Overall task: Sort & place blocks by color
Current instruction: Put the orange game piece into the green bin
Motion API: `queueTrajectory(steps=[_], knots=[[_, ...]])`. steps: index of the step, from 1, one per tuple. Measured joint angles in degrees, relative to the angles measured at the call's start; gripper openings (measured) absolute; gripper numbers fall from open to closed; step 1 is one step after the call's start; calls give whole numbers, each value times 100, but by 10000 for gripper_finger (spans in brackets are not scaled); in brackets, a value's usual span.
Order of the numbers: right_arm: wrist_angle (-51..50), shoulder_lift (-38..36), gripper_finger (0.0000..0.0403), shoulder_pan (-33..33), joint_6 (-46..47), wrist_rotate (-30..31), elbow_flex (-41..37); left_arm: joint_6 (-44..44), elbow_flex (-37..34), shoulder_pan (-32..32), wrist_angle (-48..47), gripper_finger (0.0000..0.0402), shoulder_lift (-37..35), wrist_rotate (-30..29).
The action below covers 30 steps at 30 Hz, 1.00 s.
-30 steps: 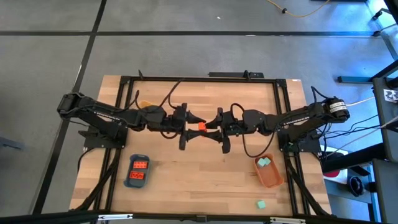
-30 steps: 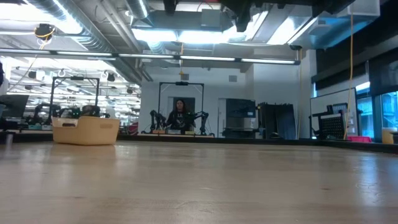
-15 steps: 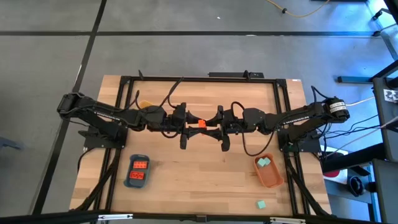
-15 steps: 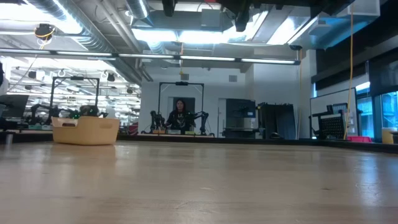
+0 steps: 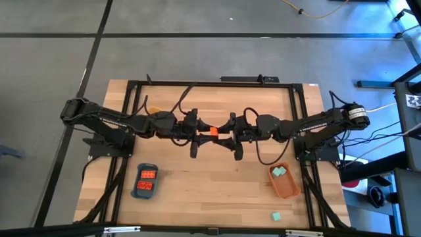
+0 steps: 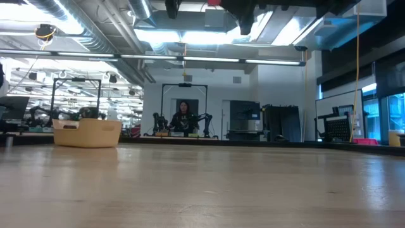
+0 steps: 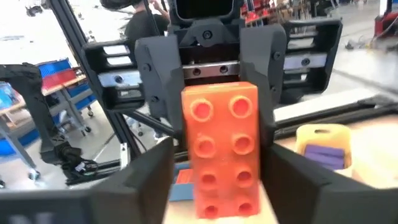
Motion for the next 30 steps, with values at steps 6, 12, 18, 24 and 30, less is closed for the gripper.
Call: queueTrajectory(steps=[6, 12, 18, 24, 30], knots=[[-651, -339, 297, -13, 255, -9, 2, 104, -2, 59, -879, 128, -421, -95], [-2151, -1143, 303, -20, 262, 150, 2, 218, -2, 221, -1973, 128, -1243, -119], [-2948, -1849, 299, -22, 273, 434, 2, 233, -535, 225, -2091, 128, -2262, -176], [-3040, -2235, 299, -24, 254, 754, 2, -141, -1468, 18, -1772, 128, -3359, -438], [-3036, -2246, 299, -24, 247, 822, 2, -231, -2237, -239, -1013, 128, -4165, -788]])
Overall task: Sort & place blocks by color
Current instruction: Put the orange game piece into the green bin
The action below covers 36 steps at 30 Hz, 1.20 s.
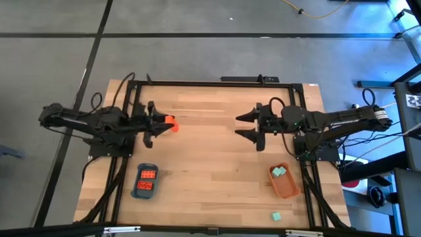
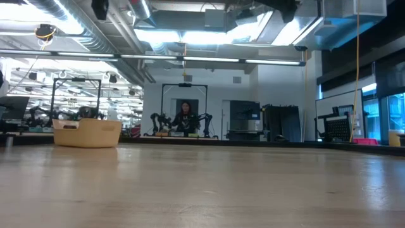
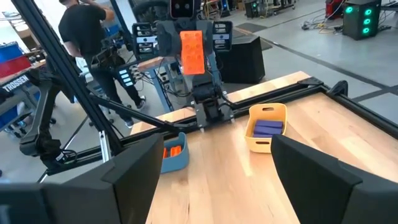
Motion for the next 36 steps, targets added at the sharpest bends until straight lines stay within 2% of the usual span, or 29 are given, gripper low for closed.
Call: queueTrajectory(steps=[8, 36], knots=[[-2, 15, 299, 0, 2, 0, 0, 13, -168, -26, 48, 128, -428, -144], [28, 15, 300, 1, 1, 8, -2, 25, -173, -26, 39, 128, -475, -5]])
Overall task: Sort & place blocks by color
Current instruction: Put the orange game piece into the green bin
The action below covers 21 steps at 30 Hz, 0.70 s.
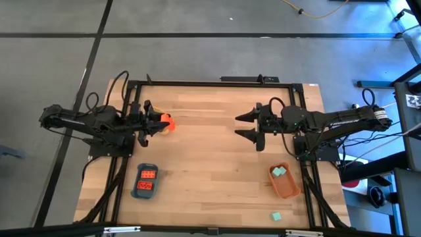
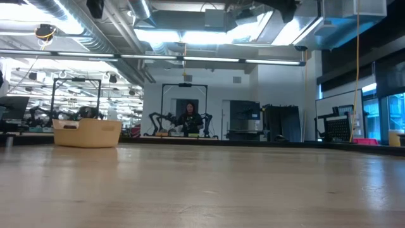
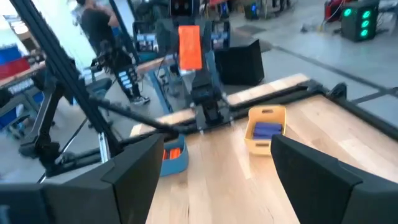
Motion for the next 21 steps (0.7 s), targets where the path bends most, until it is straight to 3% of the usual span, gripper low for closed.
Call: queueTrajectory(steps=[7, 13, 17, 21], knots=[[1214, 0, 300, -7, -487, 635, -2, -15, 0, 0, 2, 128, -173, 164], [2415, -4, 300, -68, -1623, 2118, -2, -35, -2, 2, 2, 128, -243, 180], [2350, -40, 300, -131, -1320, 2047, -2, -158, 0, 0, 2, 128, -246, 186], [1780, -37, 300, -14, -861, 1434, -2, -171, 0, -1, 2, 128, -243, 363]])
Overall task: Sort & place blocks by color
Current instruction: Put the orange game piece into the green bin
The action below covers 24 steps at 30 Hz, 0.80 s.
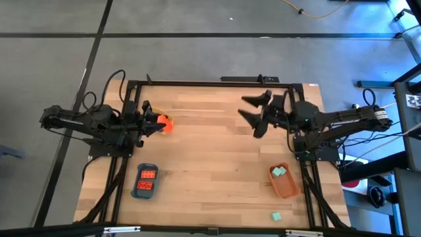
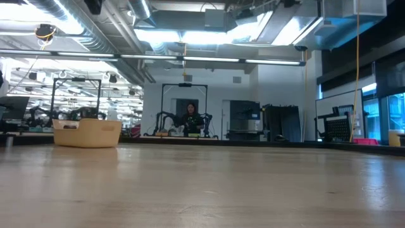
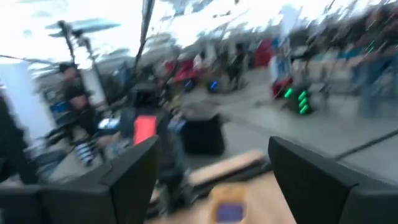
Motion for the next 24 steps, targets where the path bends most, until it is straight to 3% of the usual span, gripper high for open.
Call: queueTrajectory(steps=[8, 14, 20, 24], knots=[[-1087, 15, 300, 246, 884, -253, 0, -15, 2, -1, -116, 128, 0, 299], [-1073, 15, 300, 251, 888, -253, 0, -997, 568, -235, -2036, 128, 331, 1047], [-1117, 15, 300, 251, 867, -255, 0, -1968, 1212, -1496, -3988, 128, 1543, 1311], [-1117, 15, 300, 252, 870, -255, 0, -2738, 1231, -2565, -4275, 128, 2329, 1286]])
